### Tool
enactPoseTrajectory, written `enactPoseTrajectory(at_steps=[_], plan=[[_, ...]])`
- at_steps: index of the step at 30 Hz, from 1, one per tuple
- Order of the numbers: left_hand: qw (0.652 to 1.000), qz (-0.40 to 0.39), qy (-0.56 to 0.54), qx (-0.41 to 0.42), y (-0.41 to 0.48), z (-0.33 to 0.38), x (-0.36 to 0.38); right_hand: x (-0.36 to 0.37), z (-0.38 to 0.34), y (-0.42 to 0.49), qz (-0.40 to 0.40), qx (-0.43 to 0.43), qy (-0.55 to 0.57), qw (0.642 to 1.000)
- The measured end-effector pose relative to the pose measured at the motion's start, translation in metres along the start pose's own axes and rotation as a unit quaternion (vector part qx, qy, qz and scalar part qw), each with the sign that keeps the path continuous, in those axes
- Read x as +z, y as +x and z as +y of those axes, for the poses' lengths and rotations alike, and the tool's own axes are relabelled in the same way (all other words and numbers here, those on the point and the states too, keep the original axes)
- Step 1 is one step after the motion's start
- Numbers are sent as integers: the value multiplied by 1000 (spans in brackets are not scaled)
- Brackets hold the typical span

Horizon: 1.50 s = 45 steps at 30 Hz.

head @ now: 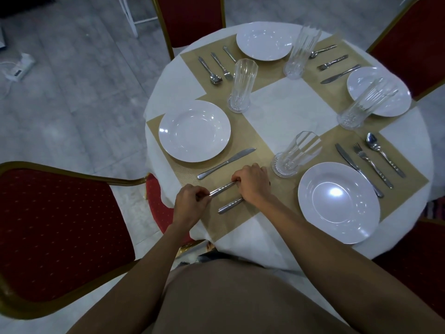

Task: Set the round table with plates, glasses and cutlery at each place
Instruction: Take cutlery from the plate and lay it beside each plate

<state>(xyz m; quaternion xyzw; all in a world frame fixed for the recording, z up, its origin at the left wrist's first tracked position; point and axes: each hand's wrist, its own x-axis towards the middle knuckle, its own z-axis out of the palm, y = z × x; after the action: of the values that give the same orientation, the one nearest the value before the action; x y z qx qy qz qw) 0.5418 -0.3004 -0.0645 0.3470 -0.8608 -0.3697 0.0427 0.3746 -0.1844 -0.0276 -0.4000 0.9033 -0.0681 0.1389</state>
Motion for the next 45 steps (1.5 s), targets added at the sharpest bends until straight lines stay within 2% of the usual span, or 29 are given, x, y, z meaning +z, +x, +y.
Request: enactPoseTrajectory(at_steps=[14,18,23,26,31,45], plan=[[1000,-6,-9,-3,1,0,0,3,0,-1,4,-12,8,1000],[999,5,-28,-29,13,4,-7,0,1,1,12,3,9,1000],[997,55,-13,-42,41,12,-19,-3,-6,12,28,26,16,999],[997,53,0,-54,50,16,-22,-2,-12,21,40,38,16,998],[995,39,20,-84,52,11,-18,3,-20,32,17,39,9,999],[999,25,5,-44,45,-1,-15,5,-16,30,25,44,15,999]])
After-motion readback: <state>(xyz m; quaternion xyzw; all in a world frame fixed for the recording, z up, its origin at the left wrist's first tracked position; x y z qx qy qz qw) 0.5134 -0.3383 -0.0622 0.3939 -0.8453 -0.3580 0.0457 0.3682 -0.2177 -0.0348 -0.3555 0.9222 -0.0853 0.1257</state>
